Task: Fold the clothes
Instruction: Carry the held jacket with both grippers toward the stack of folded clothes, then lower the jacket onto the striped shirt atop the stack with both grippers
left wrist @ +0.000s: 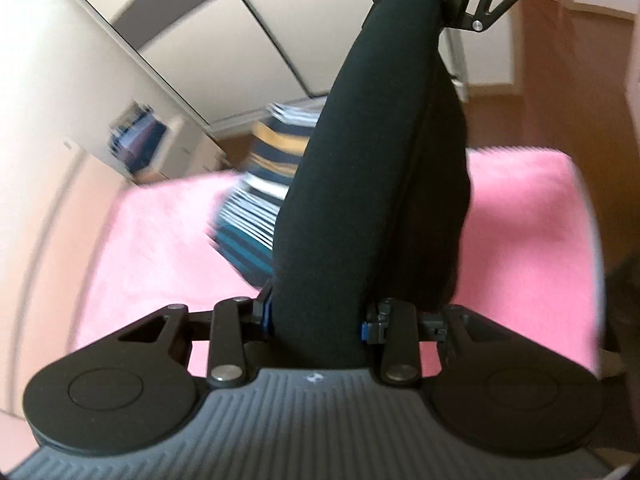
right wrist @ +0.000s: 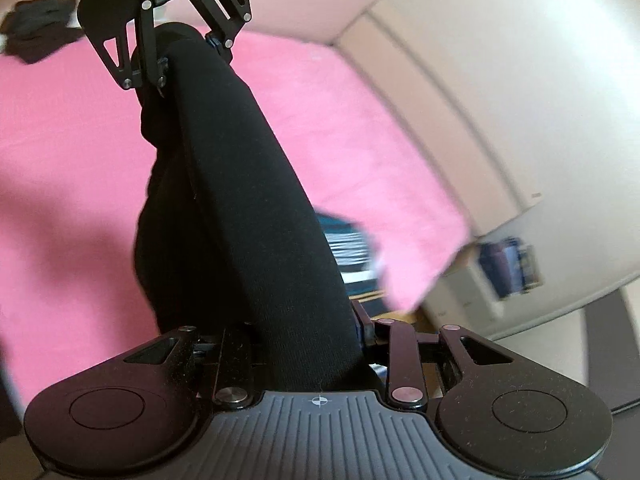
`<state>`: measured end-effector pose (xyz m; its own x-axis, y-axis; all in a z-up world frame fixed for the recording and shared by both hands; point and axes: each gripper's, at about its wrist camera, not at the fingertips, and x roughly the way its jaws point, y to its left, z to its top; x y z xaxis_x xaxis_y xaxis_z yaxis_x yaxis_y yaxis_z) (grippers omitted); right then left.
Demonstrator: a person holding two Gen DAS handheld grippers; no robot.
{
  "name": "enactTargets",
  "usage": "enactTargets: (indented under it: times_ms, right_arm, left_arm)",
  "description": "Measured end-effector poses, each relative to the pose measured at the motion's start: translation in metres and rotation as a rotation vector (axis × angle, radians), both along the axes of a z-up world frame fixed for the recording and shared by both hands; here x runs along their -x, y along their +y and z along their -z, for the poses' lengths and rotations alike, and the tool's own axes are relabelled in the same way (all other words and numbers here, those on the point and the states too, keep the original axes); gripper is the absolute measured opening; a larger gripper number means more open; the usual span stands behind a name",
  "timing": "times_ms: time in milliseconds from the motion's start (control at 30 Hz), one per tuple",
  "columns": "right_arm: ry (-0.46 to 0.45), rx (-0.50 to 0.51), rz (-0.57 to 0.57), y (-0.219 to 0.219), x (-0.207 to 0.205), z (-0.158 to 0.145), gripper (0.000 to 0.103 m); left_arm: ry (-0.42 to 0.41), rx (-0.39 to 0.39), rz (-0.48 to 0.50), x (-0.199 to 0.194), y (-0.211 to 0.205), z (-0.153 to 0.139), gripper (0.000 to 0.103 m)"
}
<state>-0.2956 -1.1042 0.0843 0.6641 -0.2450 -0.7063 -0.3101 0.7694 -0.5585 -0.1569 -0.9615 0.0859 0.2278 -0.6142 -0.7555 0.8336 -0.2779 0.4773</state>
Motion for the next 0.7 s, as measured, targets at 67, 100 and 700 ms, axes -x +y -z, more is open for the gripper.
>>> enactTargets:
  times_ms: [67, 100, 700]
  right_arm:
    - [-0.049, 0.036, 0.026, -0.033, -0.023, -0.020, 0.030]
    - [-0.075, 0.056, 0.041, -0.051, -0.037, -0.030, 0.030]
    - [-0.090, 0.212, 0.106, -0.150, -0.090, 0.232, 0.032]
  left_arm:
    - [-0.061, 0.053, 0.004, -0.023, -0.040, -0.016, 0.032]
    - [-0.094, 0.082, 0.005, -0.036, -0.062, -0.024, 0.032]
    - [-0.425, 0.133, 0.077, -0.076, -0.196, 0.282, 0.034]
